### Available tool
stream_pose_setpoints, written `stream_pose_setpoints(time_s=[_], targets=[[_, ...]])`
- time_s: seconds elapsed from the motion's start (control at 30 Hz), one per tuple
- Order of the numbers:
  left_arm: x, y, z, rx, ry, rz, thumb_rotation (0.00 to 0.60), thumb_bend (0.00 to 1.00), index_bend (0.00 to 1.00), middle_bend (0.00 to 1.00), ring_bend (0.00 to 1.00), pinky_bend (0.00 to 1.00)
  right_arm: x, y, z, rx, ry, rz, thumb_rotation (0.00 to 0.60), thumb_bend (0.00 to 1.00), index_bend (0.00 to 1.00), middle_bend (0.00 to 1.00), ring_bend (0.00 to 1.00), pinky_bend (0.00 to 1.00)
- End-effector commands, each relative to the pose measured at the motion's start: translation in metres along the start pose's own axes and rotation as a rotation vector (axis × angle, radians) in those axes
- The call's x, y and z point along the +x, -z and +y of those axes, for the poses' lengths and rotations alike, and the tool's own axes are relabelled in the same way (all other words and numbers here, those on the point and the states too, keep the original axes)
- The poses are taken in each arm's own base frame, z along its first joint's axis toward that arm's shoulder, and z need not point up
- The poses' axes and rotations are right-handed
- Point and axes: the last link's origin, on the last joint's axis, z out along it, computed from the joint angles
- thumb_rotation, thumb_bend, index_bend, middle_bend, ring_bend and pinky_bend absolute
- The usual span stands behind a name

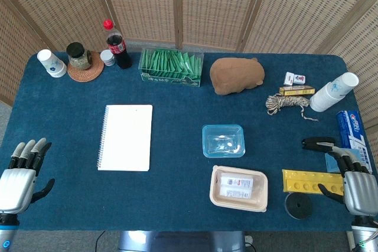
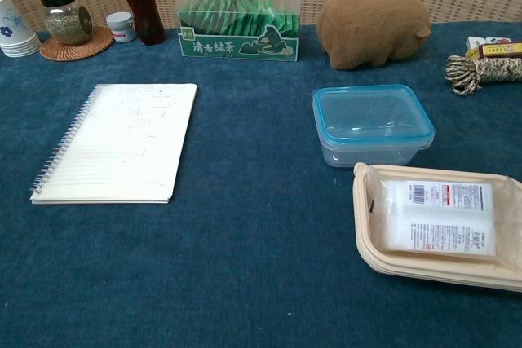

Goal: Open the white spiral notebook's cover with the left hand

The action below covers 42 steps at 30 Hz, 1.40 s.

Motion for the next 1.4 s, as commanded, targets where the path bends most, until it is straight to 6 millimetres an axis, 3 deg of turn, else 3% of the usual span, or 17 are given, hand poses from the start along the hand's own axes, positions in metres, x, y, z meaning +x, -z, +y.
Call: stream_pose_setpoints(time_s=[0.03,0.6,1.13,1.4], targets=[[-0.001,-0.001,0.001,-0.002,0.001,-0.002,0.600,0.27,0.00,0.00,0.00,0.00,0.000,0.000,0.000,0.000,0.001,0.001,0.600,0.16,0.21,0.20,0.17,0.29],[-0.020,-0.016,0.031,-0.140,-0.049,-0.100,0.600,0.27,0.00,0.00,0.00,0.00,0.002,0.010,0.007,-0.020,-0.024,0.014,0.600,0.16,0.21,0.20,0.17,0.29],[-0.057,-0.070,0.118,-0.356,-0.114,-0.207,0.600,0.27,0.00,0.00,0.00,0.00,0.008,0.022,0.027,-0.051,-0.044,0.017,0.600,0.16,0.21,0.20,0.17,0.29],[-0.073,-0.088,0.146,-0.400,-0.151,-0.240,0.600,0.27,0.00,0.00,0.00,0.00,0.010,0.026,0.032,-0.058,-0.049,0.035,0.600,0.16,0.21,0.20,0.17,0.29]])
